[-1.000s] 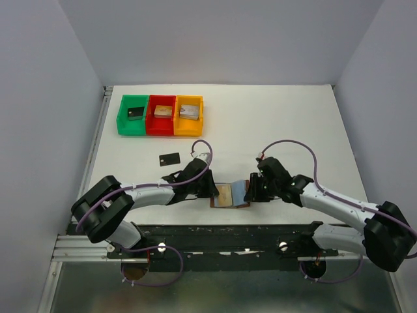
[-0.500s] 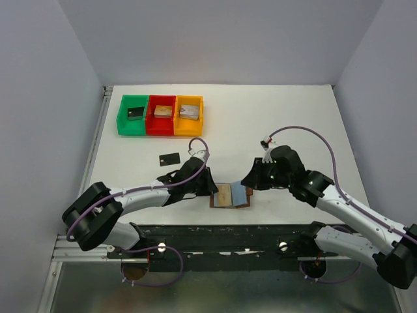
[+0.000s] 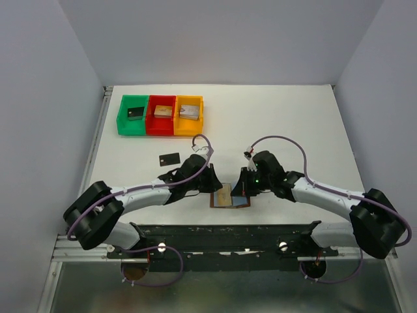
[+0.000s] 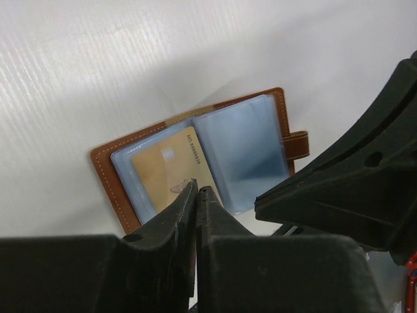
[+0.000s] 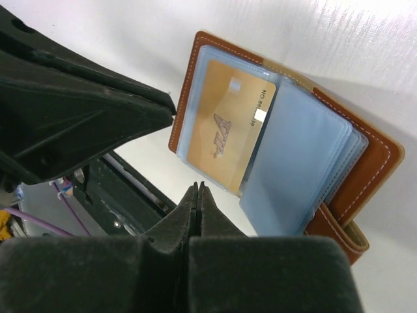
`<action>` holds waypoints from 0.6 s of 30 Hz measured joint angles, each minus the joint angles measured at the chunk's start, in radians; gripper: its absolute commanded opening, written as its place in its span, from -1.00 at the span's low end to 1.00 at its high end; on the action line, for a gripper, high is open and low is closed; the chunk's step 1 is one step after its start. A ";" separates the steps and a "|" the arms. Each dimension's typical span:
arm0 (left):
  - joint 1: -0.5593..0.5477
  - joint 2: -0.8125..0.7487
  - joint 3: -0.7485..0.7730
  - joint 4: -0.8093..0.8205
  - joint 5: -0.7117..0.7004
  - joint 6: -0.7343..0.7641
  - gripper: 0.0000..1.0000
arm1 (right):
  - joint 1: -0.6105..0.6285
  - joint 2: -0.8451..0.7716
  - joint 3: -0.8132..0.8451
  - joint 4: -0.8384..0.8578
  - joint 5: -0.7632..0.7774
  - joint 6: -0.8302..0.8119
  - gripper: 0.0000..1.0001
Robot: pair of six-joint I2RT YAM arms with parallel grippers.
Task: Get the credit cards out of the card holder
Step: Remove the credit card from the card holder.
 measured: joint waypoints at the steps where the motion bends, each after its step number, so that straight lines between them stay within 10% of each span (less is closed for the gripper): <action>1: 0.000 0.023 0.000 0.006 0.006 -0.002 -0.72 | 0.000 0.015 -0.005 0.013 -0.004 0.003 -0.99; 18: 0.000 0.144 -0.035 0.065 0.027 -0.038 -0.88 | 0.000 0.137 -0.037 0.056 0.026 0.010 -0.99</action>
